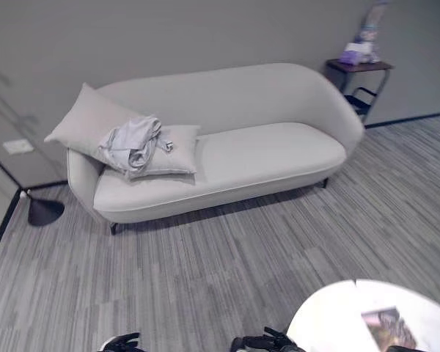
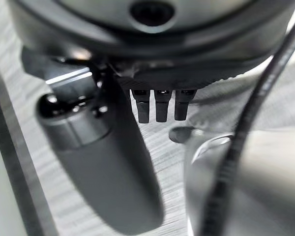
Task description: Hang the clothes on the sofa on the clothes rack.
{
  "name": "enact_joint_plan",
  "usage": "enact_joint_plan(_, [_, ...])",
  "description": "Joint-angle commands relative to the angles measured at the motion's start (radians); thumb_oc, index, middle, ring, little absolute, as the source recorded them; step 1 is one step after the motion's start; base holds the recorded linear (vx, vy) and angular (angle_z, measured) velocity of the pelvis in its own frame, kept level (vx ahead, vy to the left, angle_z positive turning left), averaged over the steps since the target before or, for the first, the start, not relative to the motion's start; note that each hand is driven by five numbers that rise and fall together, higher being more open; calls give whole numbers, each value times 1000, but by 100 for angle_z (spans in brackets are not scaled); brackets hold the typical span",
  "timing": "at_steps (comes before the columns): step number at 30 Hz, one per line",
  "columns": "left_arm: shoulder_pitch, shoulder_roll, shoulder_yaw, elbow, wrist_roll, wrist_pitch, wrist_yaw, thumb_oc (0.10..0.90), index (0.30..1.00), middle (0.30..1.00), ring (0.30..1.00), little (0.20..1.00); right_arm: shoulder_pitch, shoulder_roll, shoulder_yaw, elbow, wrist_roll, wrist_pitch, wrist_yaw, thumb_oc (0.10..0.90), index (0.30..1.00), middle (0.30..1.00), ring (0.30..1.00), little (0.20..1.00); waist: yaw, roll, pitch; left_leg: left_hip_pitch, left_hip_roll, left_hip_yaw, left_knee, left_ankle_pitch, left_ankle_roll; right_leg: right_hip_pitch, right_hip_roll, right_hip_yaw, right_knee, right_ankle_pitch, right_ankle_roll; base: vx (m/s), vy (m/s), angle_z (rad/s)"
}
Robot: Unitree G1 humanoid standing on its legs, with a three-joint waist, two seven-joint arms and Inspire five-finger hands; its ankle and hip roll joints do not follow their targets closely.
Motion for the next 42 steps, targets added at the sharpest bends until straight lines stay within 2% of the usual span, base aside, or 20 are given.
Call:
enact_joint_plan(1, [-25, 25, -101, -24, -22, -1, 21, 800, 900, 900, 900, 900, -19, -43, 15, -88, 7, -41, -32, 800, 900, 900, 900, 900, 33, -52, 86, -93, 21, 129, 78, 34, 99, 82, -56, 67, -136, 69, 114, 371, -310, 30])
enact_joint_plan(2, [-31, 27, -114, -52, -21, -8, 31, 800, 900, 900, 900, 900, -28, -63, 17, -158, 2, -52, -51, 800, 900, 900, 900, 900, 47, -58, 102, -169, -7, 142, 109, -5, 100, 102, -55, 70, -139, 52, 116, 390, -177, 41])
enact_joint_plan(4, [-28, 33, -147, -130, -5, -29, 47, 800, 900, 900, 900, 900, -41, -131, 21, -346, -30, -72, -86, 800, 900, 900, 900, 900, 73, -56, 110, -277, -77, 192, 12, -51, 97, 130, -48, 78, -139, 18, 128, 390, -27, 3])
enact_joint_plan(6, [-19, 29, -154, -138, 0, -31, 54, 800, 900, 900, 900, 900, -31, -177, -4, -506, -51, -93, -120, 800, 900, 900, 900, 900, 79, -49, 103, -286, -89, 257, -217, -57, 106, 147, -48, 72, -139, -14, 147, 400, 79, -30])
enact_joint_plan(10, [7, 15, -120, -113, -6, -22, 61, 800, 900, 900, 900, 900, -72, -211, -22, -630, -117, -115, -176, 800, 900, 900, 900, 900, 132, -15, 95, -309, -117, 237, -715, 95, 72, 239, -5, 70, -139, -88, 152, 549, 130, -27])
enact_joint_plan(13, [26, 5, -93, -62, -6, -5, 61, 800, 900, 900, 900, 900, -115, -193, -1, -684, -149, -119, -193, 800, 900, 900, 900, 900, 153, -15, 92, -365, -95, 230, -741, 118, 51, 319, 21, 81, -122, -140, 142, 457, 112, -10])
enact_joint_plan(15, [60, 7, -55, -35, 19, 5, 50, 800, 900, 900, 900, 900, -92, -180, 23, -728, -203, -106, -171, 800, 900, 900, 900, 900, 172, -22, 61, -332, -87, 256, -703, 158, 81, 365, 22, 102, -79, -193, 147, 708, 231, -21])
enact_joint_plan(18, [61, 13, -53, -31, 38, 8, 53, 800, 900, 900, 900, 900, -73, -176, 24, -743, -225, -102, -170, 800, 900, 900, 900, 900, 177, -39, 53, -344, -96, 261, -655, 147, 89, 370, 3, 94, -46, -196, 160, 382, 186, -2])
enact_joint_plan(19, [51, 32, -76, -56, 89, 3, 64, 800, 900, 900, 900, 900, -38, -164, 24, -776, -226, -101, -151, 800, 900, 900, 900, 900, 178, -76, 28, -302, -144, 298, -617, 83, 125, 334, -54, 73, 117, -91, 216, 513, 392, 25])
enact_joint_plan(21, [46, 44, -86, -74, 102, -3, 66, 800, 900, 900, 900, 900, -35, -165, 21, -788, -225, -104, -146, 800, 900, 900, 900, 900, 175, -75, 23, -280, -158, 306, -620, 59, 144, 295, -74, 74, 206, -42, 231, 429, 368, 19])
enact_joint_plan(22, [24, 70, -117, -116, 124, -11, 76, 800, 900, 900, 900, 900, -39, -163, 20, -807, -226, -116, -150, 800, 900, 900, 900, 900, 158, -70, 28, -226, -190, 326, -624, 15, 176, 235, -127, 50, 384, 95, 266, 241, 243, 22])
enact_joint_plan(24, [9, 82, -130, -138, 125, -11, 83, 800, 900, 900, 900, 900, -52, -164, 27, -821, -238, -119, -154, 800, 900, 900, 900, 900, 147, -53, 36, -192, -191, 327, -628, 1, 190, 189, -148, 33, 485, 137, 268, 338, 327, 15])
enact_joint_plan(25, [-19, 110, -148, -179, 135, -12, 96, 800, 900, 900, 900, 900, -72, -177, 37, -878, -268, -118, -158, 800, 900, 900, 900, 900, 111, -21, 57, -112, -199, 308, -666, -23, 210, 88, -148, 32, 624, 106, 249, 322, 293, 15])
enact_joint_plan(27, [-29, 116, -152, -197, 140, -15, 98, 800, 900, 900, 900, 900, -74, -190, 41, -913, -278, -122, -153, 800, 900, 900, 900, 900, 94, -10, 64, -76, -207, 288, -695, -25, 210, 38, -121, 42, 632, 59, 236, 282, 158, 26])
enact_joint_plan(29, [-45, 114, -169, -255, 157, -30, 99, 800, 900, 900, 900, 900, -46, -234, 26, -1027, -314, -140, -155, 800, 900, 900, 900, 900, 46, -5, 80, -20, -227, 220, -730, -25, 188, -19, -31, 66, 431, -59, 201, 348, 37, 32])
enact_joint_plan(30, [-45, 113, -169, -256, 157, -30, 99, 800, 900, 900, 900, 900, -46, -234, 26, -1028, -314, -139, -155, 800, 900, 900, 900, 900, 45, -1, 79, -22, -223, 218, -731, -23, 187, -18, -26, 63, 423, -53, 200, 276, -42, 76])
enact_joint_plan(33, [-80, 81, -235, -253, 207, -36, 78, 800, 900, 900, 900, 900, -51, -282, -15, -1070, -368, -156, -219, 800, 900, 900, 900, 900, 7, -27, 82, 25, -255, 149, -741, -66, 169, -46, 32, 148, 104, -56, 185, 281, -77, 98])
enact_joint_plan(34, [-76, 77, -239, -255, 234, -36, 87, 800, 900, 900, 900, 900, -54, -278, -40, -1092, -378, -154, -235, 800, 900, 900, 900, 900, 3, -31, 78, 36, -259, 131, -741, -74, 166, -46, 27, 172, 71, -15, 203, 240, -61, 109])
enact_joint_plan(38, [-24, 37, -212, -233, 251, -41, 107, 800, 900, 900, 900, 900, -40, -259, -36, -1135, -397, -182, -252, 800, 900, 900, 900, 900, 25, -35, 43, 62, -270, 121, -730, -106, 162, 28, 30, 157, -36, -2, 171, 216, -40, 63])
enact_joint_plan(42, [15, 4, -262, -176, 289, -31, 92, 800, 900, 900, 900, 900, -70, -248, -37, -1108, -365, -194, -274, 800, 900, 900, 900, 900, 44, -34, 65, -17, -272, 108, -549, -163, 132, 87, 5, 97, -85, 4, 160, 99, -5, 39])
